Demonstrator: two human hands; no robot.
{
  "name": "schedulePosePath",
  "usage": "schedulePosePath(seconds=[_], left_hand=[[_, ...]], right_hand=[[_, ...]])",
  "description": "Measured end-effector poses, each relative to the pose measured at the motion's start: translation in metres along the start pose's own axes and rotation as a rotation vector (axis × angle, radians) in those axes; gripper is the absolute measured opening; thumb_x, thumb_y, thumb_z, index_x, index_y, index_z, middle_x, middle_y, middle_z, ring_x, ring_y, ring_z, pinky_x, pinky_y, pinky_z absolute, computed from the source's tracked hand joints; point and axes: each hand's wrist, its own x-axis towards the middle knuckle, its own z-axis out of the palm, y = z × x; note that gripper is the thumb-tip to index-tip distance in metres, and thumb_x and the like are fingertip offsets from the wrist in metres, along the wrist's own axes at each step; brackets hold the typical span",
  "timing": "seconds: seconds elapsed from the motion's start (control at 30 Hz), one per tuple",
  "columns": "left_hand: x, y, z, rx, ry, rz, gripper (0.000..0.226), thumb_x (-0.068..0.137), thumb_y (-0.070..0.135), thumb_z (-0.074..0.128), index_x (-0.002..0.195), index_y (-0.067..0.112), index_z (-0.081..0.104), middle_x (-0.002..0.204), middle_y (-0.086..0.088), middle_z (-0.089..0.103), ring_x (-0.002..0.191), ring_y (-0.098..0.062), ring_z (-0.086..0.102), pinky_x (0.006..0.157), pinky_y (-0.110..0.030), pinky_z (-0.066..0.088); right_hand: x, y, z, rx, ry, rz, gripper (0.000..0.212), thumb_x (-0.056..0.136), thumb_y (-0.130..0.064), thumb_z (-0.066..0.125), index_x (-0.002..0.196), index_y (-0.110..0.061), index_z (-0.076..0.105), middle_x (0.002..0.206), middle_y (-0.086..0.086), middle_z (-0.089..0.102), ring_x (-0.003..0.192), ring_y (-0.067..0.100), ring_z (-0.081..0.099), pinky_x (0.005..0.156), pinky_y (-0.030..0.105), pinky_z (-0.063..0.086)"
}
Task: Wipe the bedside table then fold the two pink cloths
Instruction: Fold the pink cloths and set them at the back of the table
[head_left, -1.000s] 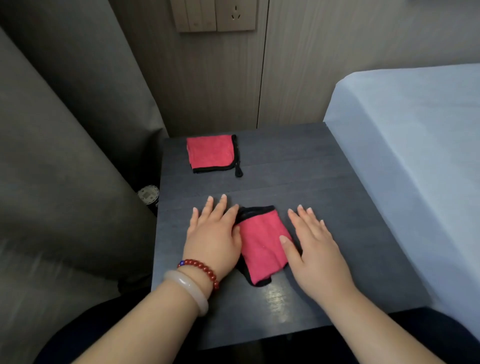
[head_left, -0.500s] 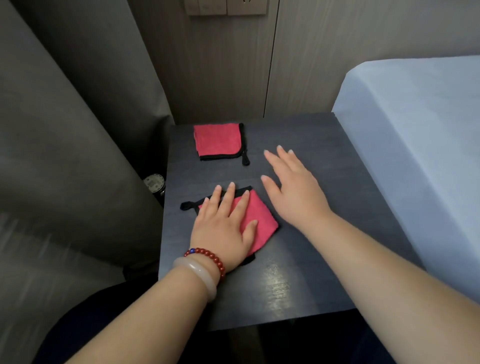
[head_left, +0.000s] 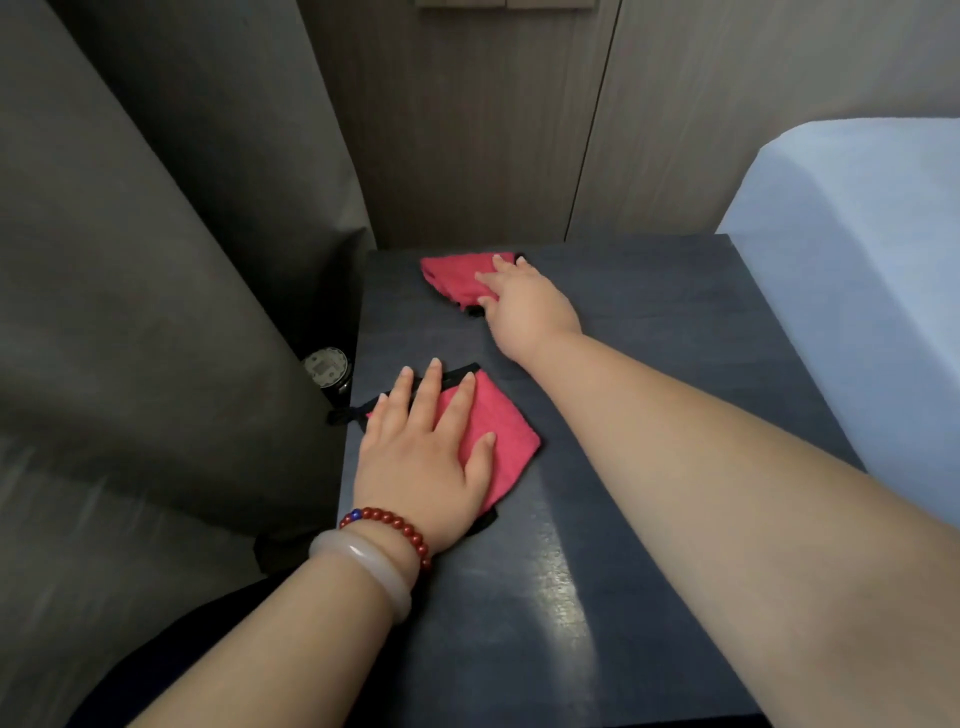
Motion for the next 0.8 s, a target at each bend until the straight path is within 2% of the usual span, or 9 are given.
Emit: schedulePosePath(seconds=[0.07, 0.13, 0.2, 0.3, 0.37, 0.43, 0.53, 0.63, 0.8], left_hand=[[0.002, 0.000, 0.000, 0.001, 0.000, -0.003, 0.066, 0.091, 0.060, 0.015, 0.153, 0.040, 0.008, 0.163, 0.003, 0.003, 0.149, -0.023, -0.004, 0.118, -0.040, -0.002], [0.003, -0.001, 0.001, 0.006, -0.003, -0.001, 0.066, 0.091, 0.060, 0.014, 0.153, 0.039, 0.009, 0.163, 0.002, 0.004, 0.149, -0.024, -0.003, 0.118, -0.041, -0.001], [0.003, -0.001, 0.002, 0.005, 0.000, 0.000, 0.066, 0.091, 0.060, 0.014, 0.153, 0.038, 0.010, 0.163, 0.001, 0.005, 0.149, -0.025, -0.002, 0.118, -0.042, 0.000], [0.004, 0.000, 0.001, 0.006, -0.005, -0.001, 0.067, 0.091, 0.060, 0.013, 0.153, 0.037, 0.010, 0.163, 0.000, 0.005, 0.149, -0.025, -0.002, 0.119, -0.043, 0.000], [0.003, 0.001, 0.001, 0.019, -0.018, -0.001, 0.067, 0.090, 0.060, 0.011, 0.154, 0.037, 0.007, 0.163, 0.001, 0.002, 0.149, -0.025, -0.004, 0.119, -0.042, -0.001], [0.003, 0.001, 0.002, 0.026, -0.019, 0.000, 0.068, 0.090, 0.060, 0.010, 0.154, 0.037, 0.007, 0.163, 0.000, 0.002, 0.149, -0.025, -0.005, 0.119, -0.043, -0.001], [0.003, 0.001, 0.004, 0.030, -0.010, 0.000, 0.070, 0.088, 0.060, 0.008, 0.154, 0.037, 0.008, 0.163, 0.000, 0.004, 0.149, -0.026, -0.003, 0.120, -0.043, 0.000], [0.003, 0.000, 0.004, 0.032, -0.025, -0.002, 0.069, 0.089, 0.060, 0.008, 0.154, 0.037, 0.006, 0.163, 0.000, 0.002, 0.149, -0.025, -0.005, 0.120, -0.043, 0.000], [0.003, 0.002, 0.003, 0.034, -0.035, -0.009, 0.069, 0.088, 0.060, 0.007, 0.153, 0.037, 0.005, 0.163, 0.001, 0.000, 0.149, -0.025, -0.007, 0.120, -0.043, -0.002]], right_hand=[[-0.007, 0.010, -0.006, 0.011, 0.079, 0.045, 0.045, 0.096, -0.006, 0.040, 0.139, -0.016, 0.048, 0.152, 0.009, 0.037, 0.140, 0.026, 0.032, 0.110, 0.035, 0.029], [-0.019, 0.024, -0.020, 0.001, 0.227, 0.147, 0.042, 0.091, -0.002, 0.039, 0.128, -0.012, 0.056, 0.134, 0.016, 0.055, 0.121, 0.032, 0.052, 0.094, 0.037, 0.043], [-0.032, 0.041, -0.036, -0.007, 0.424, 0.200, 0.039, 0.089, -0.003, 0.039, 0.119, -0.013, 0.060, 0.121, 0.014, 0.062, 0.108, 0.035, 0.059, 0.086, 0.038, 0.045], [-0.046, 0.067, -0.052, -0.011, 0.571, 0.227, 0.039, 0.089, -0.002, 0.038, 0.122, -0.010, 0.058, 0.128, 0.014, 0.059, 0.113, 0.036, 0.056, 0.090, 0.042, 0.044], [-0.052, 0.080, -0.051, -0.105, 0.412, 0.290, 0.038, 0.089, -0.004, 0.039, 0.124, -0.009, 0.053, 0.133, 0.015, 0.054, 0.123, 0.036, 0.049, 0.094, 0.043, 0.041], [-0.057, 0.086, -0.046, -0.155, 0.232, 0.335, 0.051, 0.091, -0.019, 0.040, 0.141, -0.015, 0.038, 0.151, 0.012, 0.034, 0.140, 0.033, 0.028, 0.107, 0.045, 0.031], [-0.054, 0.083, -0.041, -0.135, 0.233, 0.256, 0.063, 0.094, -0.046, 0.036, 0.152, -0.035, 0.012, 0.162, 0.002, 0.003, 0.148, 0.028, 0.002, 0.116, 0.048, 0.013], [-0.042, 0.086, -0.033, -0.230, 0.051, 0.232, 0.057, 0.097, -0.055, 0.024, 0.151, -0.039, 0.013, 0.162, -0.002, 0.005, 0.148, 0.024, 0.004, 0.120, 0.043, 0.006], [-0.034, 0.107, -0.042, -0.253, 0.020, 0.366, 0.050, 0.101, -0.040, 0.019, 0.151, -0.037, 0.014, 0.162, -0.002, 0.006, 0.148, 0.024, 0.006, 0.119, 0.044, 0.009]])
